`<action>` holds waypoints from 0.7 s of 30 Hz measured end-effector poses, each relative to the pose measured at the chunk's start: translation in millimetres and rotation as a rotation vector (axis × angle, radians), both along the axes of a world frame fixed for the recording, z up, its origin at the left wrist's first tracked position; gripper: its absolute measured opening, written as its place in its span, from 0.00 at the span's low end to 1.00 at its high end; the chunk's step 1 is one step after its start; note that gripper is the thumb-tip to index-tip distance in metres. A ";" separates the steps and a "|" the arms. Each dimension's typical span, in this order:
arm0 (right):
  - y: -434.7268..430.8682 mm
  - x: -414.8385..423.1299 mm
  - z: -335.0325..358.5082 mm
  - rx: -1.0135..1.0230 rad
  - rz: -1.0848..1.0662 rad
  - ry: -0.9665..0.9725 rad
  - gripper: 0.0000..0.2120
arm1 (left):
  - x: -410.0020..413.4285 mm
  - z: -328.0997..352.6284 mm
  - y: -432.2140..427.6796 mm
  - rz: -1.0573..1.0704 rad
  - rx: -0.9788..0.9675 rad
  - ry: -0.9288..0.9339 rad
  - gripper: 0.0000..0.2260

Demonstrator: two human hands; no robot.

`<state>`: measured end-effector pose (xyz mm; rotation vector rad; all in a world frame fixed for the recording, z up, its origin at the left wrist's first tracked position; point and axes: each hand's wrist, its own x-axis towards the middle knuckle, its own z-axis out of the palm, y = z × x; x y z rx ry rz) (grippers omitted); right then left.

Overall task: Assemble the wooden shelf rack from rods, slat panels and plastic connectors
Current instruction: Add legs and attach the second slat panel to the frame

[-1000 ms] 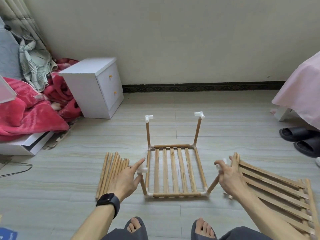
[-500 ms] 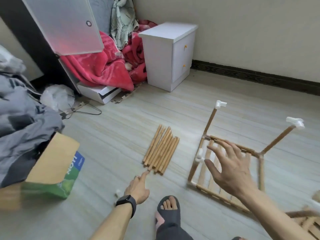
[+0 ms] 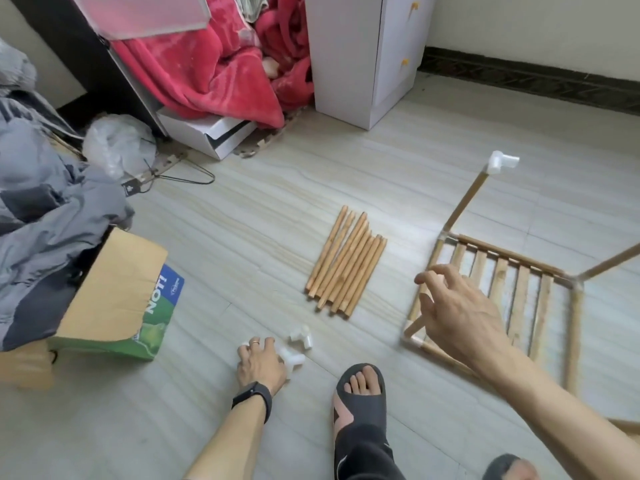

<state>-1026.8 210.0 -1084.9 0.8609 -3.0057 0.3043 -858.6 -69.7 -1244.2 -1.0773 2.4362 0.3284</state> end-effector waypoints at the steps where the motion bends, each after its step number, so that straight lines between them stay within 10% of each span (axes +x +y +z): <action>1: -1.2 2.3 -0.1 -0.017 -0.023 0.002 0.16 | 0.3 -2.3 -1.2 -0.004 -0.016 0.005 0.22; 21: -3.9 17.5 8.7 0.045 -0.191 0.013 0.13 | 2.8 0.7 -15.5 0.048 0.118 0.025 0.09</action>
